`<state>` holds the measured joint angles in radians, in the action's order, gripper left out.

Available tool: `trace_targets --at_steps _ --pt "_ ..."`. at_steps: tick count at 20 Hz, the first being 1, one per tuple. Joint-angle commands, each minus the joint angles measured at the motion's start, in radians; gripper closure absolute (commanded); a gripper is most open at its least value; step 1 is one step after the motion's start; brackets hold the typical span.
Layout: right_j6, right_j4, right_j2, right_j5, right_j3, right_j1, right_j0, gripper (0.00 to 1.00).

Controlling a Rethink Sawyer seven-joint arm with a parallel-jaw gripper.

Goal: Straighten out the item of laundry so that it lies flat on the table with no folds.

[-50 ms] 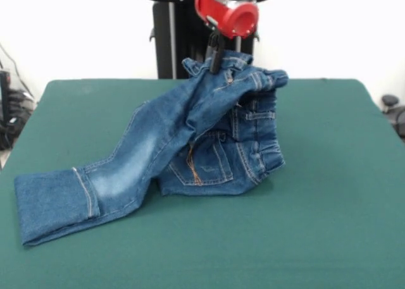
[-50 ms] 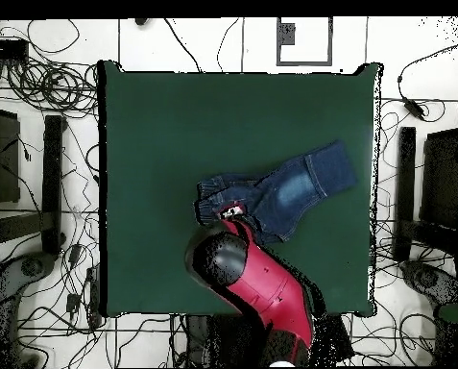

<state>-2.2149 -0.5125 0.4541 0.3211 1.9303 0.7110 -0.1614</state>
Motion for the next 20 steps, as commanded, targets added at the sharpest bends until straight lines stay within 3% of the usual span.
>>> trace_targets --at_steps 1,5,10,15,20 --pt "-0.102 0.082 -0.01 0.194 -0.017 0.108 -0.045 1.0" --pt "-0.14 0.164 0.117 0.472 -0.124 0.217 -0.113 1.0" --pt "-0.181 0.201 0.153 0.611 -0.194 0.274 -0.131 1.0" --pt "-0.196 0.21 0.152 0.638 -0.207 0.301 -0.131 1.0" --pt "-0.193 0.197 0.12 0.563 -0.153 0.307 -0.117 1.0"
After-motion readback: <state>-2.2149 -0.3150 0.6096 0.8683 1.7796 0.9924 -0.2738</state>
